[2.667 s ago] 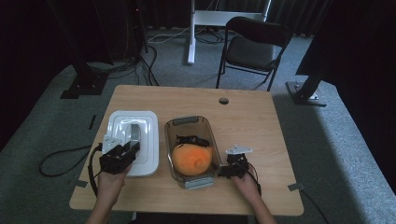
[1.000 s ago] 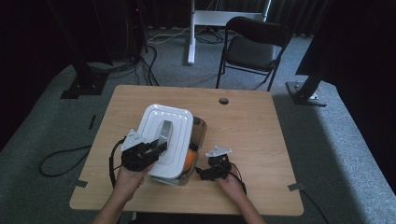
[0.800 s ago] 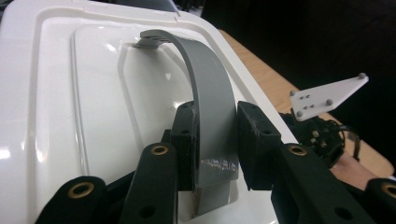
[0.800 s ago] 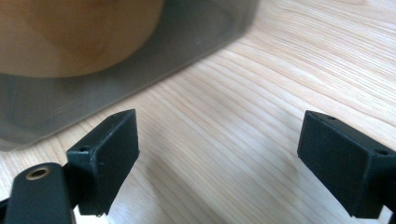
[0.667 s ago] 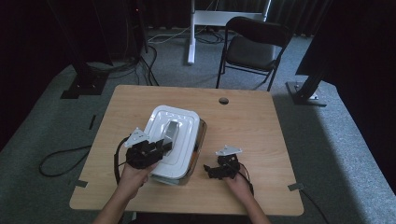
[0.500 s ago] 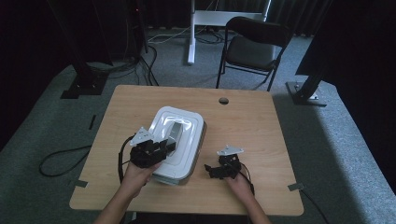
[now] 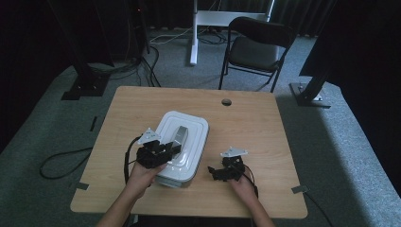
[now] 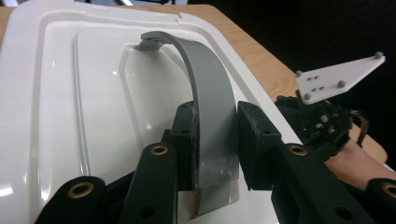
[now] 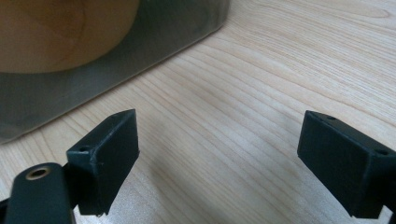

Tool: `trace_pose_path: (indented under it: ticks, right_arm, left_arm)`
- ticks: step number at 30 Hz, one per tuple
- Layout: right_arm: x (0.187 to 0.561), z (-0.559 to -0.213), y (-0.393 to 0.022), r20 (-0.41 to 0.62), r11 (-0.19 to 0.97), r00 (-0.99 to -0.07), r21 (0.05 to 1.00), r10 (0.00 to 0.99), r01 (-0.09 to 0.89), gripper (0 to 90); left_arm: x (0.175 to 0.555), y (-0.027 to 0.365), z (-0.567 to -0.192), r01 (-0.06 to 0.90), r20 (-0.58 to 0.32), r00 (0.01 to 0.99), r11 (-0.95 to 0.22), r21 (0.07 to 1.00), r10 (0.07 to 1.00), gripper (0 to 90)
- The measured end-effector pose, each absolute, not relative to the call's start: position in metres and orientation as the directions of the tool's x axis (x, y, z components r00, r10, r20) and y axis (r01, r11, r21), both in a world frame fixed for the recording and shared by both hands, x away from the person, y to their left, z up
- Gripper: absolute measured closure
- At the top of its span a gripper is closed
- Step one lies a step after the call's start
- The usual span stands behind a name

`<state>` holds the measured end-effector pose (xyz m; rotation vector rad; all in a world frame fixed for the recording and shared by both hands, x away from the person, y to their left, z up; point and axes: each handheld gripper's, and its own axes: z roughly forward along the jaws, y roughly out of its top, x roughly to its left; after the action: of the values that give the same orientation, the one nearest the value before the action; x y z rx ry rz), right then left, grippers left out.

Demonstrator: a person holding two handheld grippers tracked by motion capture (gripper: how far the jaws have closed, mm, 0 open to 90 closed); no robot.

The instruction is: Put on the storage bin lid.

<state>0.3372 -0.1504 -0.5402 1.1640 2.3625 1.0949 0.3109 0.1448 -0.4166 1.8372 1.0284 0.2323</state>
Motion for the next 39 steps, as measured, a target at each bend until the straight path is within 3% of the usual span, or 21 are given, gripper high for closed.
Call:
trace_pose_path:
  ticks: [16, 19, 39]
  right_arm:
    - [0.336, -0.54, -0.151, 0.073, 0.385, -0.634, 0.74, 0.77, 0.552, 11.9]
    - [0.336, -0.54, -0.152, 0.076, 0.38, -0.633, 0.742, 0.77, 0.552, 11.9]
    - [0.339, -0.538, -0.156, 0.077, 0.382, -0.634, 0.741, 0.769, 0.552, 11.9]
  left_arm:
    - [0.315, 0.141, -0.421, 0.581, -0.283, 0.612, -0.177, 0.794, 0.739, 69.7]
    - [0.314, 0.141, -0.421, 0.584, -0.295, 0.62, -0.176, 0.793, 0.727, 60.2]
    - [0.306, 0.164, -0.411, 0.537, -0.21, 0.6, -0.194, 0.821, 0.772, 39.0]
